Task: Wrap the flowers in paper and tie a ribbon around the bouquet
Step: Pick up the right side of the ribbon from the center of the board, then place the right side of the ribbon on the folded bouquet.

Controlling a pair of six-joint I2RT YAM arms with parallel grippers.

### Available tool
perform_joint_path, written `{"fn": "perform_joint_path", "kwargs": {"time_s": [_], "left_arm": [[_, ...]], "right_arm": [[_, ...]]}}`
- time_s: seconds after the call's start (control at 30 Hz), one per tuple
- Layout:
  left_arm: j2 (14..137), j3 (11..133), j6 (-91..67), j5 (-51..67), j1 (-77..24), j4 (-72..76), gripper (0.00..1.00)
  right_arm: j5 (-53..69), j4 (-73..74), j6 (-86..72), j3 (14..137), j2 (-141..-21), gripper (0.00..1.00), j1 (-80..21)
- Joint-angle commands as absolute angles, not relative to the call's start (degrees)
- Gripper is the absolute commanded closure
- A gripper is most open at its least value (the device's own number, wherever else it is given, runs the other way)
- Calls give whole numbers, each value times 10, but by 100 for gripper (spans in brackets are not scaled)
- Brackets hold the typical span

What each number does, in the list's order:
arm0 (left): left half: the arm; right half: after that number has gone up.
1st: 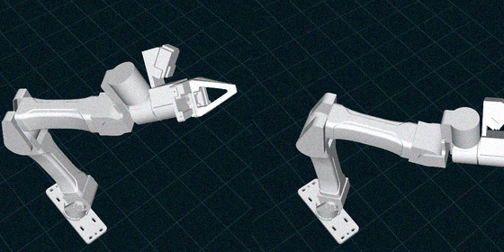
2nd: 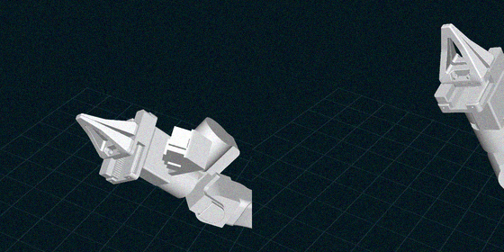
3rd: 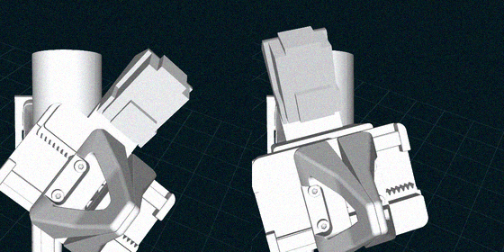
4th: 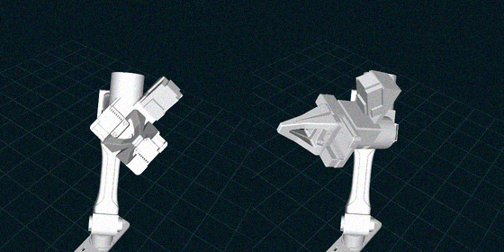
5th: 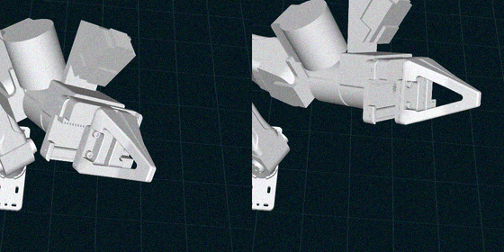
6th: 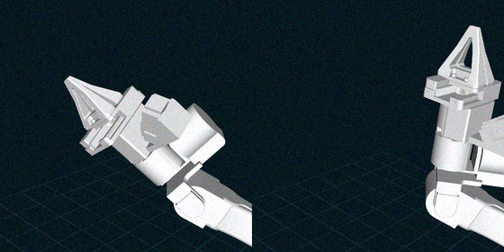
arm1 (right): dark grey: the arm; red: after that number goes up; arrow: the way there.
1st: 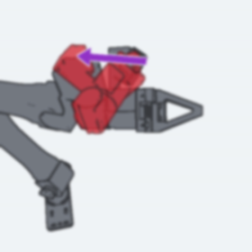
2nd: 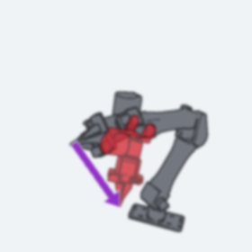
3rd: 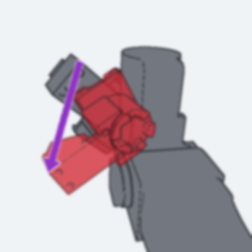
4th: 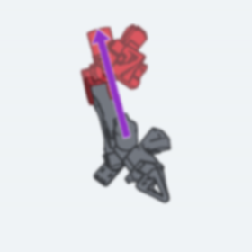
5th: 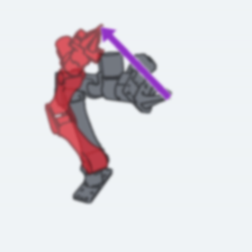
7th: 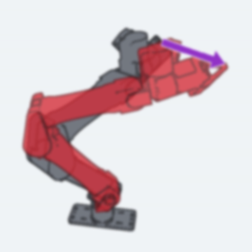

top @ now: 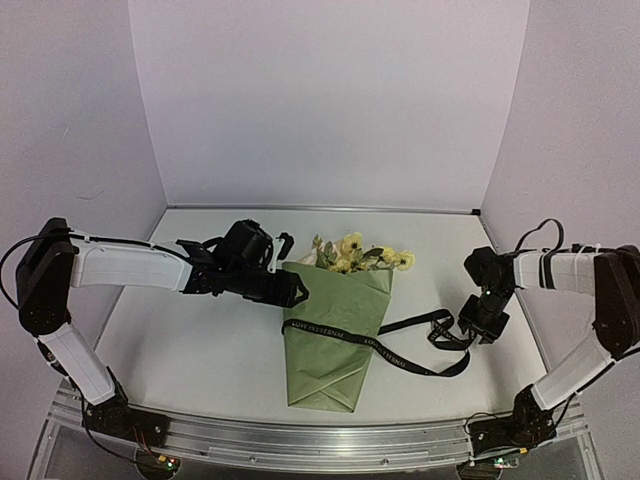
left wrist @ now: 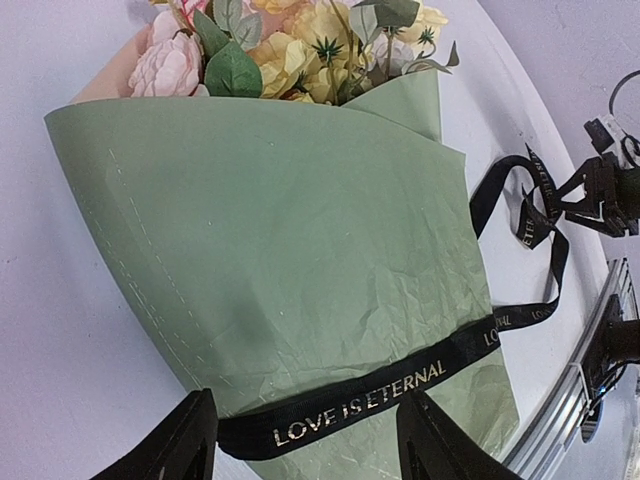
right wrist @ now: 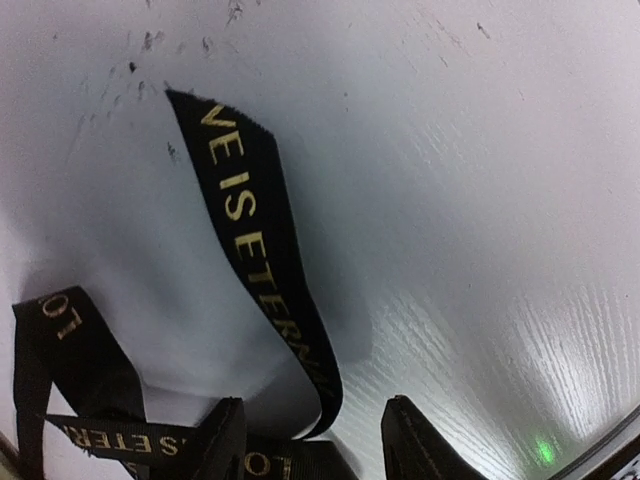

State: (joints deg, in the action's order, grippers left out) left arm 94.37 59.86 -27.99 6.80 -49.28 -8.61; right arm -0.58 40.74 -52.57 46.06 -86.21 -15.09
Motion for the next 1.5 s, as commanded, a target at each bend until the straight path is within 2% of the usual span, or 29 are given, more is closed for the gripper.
{"fn": "perform_joint_path", "kwargs": {"time_s": [0.0,0.1,0.2,0.27,0.57,0.7,0.83,1.13,1.47], "left_arm": [[921,600,-272,58,-491,-88,36],[923,603,-272,59,-490,-89,37],[927,607,-269,63,-490,-91,38],[927,607,-267,67,-490,-91,38],[918,597,-255,85,-490,-83,40],[917,593,-231,94,-491,-84,43],[926,600,-182,97,-499,-114,45],[964,638,-101,20,-539,-166,43],[994,641,31,6,-566,-140,38]], "right_arm": [[39,352,-519,454,-893,59,-121],[79,319,-523,471,-927,76,-109],[117,311,-512,540,-973,95,-96],[141,311,-503,600,-1004,100,-86],[210,327,-472,887,-1096,100,-65],[236,351,-468,949,-1089,100,-70],[285,352,-447,928,-1039,100,-96],[425,331,-358,797,-883,100,-230],[523,295,-359,756,-860,100,-320]]}}
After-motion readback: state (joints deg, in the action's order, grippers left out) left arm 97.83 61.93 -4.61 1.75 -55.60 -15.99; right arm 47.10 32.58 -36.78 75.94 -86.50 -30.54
